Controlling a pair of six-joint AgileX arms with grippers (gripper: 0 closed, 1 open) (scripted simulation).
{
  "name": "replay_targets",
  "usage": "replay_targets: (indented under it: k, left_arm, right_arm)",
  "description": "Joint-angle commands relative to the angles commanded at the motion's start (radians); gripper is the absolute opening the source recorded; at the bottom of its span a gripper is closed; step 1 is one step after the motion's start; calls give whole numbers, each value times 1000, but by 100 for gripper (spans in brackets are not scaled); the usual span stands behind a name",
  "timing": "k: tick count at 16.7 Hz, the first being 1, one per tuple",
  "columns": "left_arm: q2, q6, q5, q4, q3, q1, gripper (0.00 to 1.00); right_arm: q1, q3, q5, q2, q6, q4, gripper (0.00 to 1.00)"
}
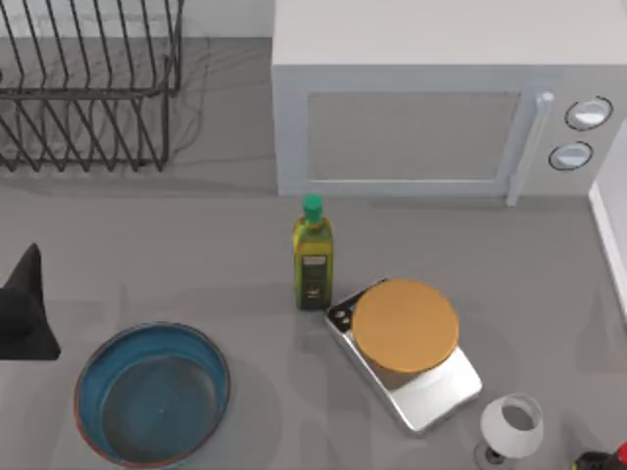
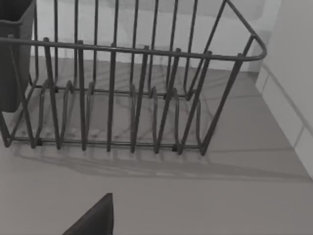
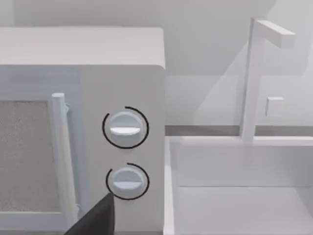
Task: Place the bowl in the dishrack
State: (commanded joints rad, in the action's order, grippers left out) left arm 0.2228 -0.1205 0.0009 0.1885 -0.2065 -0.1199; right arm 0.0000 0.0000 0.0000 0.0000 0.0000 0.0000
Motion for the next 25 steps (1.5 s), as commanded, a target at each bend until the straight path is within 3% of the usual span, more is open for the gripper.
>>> replay_targets:
  k: [9,14,19,25]
  left_arm:
    - [862,-343,-5,589,-600,-355,100]
    - [1228,-507,-2,860,-888,-526,100]
    - [1417,-593,-1,992,-1050,-614,100]
    - [1424,-596,-1,993,-1053,-614,100]
  right_arm:
    - [0,0,0,0,0,0,100]
    - [0,0,0,0,0,0,100]
    - [0,0,0,0,0,0,100]
    - [0,0,0,0,0,0,100]
